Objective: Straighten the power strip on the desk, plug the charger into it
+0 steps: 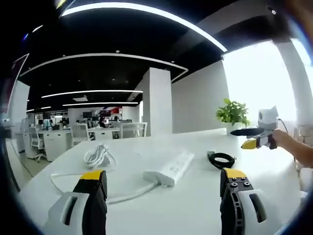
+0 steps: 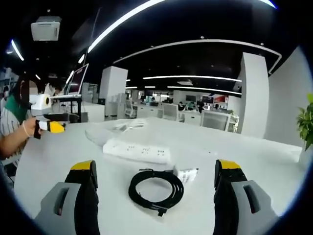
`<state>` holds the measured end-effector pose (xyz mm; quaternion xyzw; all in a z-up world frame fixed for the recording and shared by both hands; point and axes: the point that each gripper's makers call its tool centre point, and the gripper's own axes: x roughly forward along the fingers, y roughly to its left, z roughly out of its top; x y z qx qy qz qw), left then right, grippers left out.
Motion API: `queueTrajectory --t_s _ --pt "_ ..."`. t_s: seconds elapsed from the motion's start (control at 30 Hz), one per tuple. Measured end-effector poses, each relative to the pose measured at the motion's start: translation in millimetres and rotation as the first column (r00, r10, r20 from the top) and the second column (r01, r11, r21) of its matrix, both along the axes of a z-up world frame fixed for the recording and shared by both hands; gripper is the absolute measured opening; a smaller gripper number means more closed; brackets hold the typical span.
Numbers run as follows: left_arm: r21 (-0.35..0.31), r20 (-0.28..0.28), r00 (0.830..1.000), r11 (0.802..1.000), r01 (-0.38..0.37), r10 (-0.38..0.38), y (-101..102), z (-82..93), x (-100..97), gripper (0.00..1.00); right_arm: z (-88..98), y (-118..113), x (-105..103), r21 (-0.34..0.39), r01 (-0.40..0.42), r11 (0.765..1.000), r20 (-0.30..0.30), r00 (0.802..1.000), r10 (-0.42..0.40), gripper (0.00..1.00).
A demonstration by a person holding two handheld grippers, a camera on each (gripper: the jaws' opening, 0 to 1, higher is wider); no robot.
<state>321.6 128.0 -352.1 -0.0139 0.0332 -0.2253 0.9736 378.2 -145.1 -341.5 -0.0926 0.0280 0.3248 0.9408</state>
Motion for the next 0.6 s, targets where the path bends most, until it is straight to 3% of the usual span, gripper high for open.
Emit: queueTrajectory --t_s 0.6 --pt "0.011 -0.035 0.999 1.000 0.005 -0.004 -10.5 -8.8 29.6 0.99 5.3 -4.8 30.2 -0.064 0.008 0.998 0.019 1.000 -0.006 0.99"
